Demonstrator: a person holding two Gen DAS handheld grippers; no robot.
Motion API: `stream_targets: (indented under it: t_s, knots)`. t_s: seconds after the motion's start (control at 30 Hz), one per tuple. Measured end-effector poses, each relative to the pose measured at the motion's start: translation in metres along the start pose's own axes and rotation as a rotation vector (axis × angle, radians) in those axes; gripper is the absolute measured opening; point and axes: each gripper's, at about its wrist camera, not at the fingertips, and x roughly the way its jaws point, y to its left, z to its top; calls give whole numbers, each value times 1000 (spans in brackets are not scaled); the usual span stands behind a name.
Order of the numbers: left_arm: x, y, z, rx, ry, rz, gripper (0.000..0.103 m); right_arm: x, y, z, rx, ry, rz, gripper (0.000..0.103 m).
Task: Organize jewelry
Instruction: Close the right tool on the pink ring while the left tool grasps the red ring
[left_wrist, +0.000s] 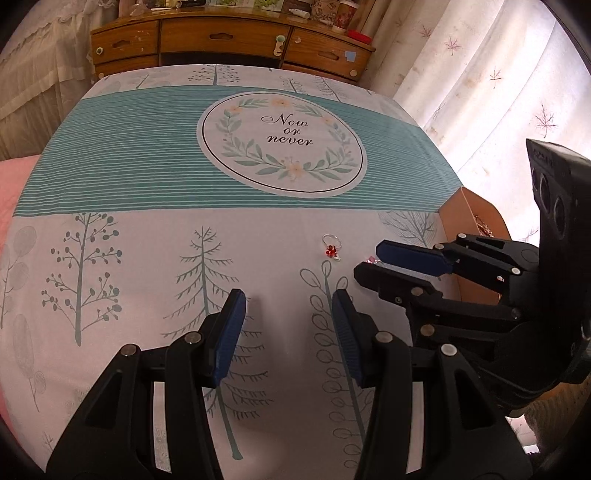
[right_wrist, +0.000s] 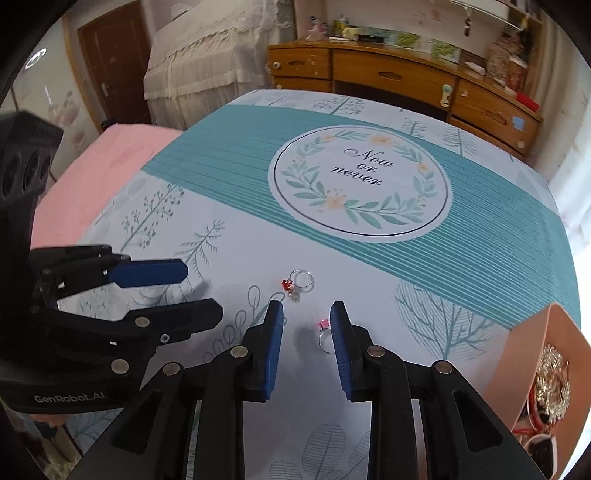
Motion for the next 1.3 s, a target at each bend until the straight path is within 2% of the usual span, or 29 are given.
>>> stream_targets:
  t_s: [0.3, 0.5, 0.6, 0.77, 1.3]
  knots:
    - [4, 1, 3, 5, 4, -11, 46, 12, -4, -4, -18, 47, -9, 20]
    - [7, 1, 4, 3, 15, -11, 46, 12, -6, -6, -31, 36, -15, 18]
    - [9, 0, 5, 4, 18, -11, 46, 12, -5, -6, -48, 27, -32, 8]
    - [10, -3, 6, 11, 20, -11, 46, 10, -4, -8, -62, 10, -33, 7]
    - [27, -24, 27, 60, 18, -30, 44, -50, -14, -23, 21, -113, -31, 6]
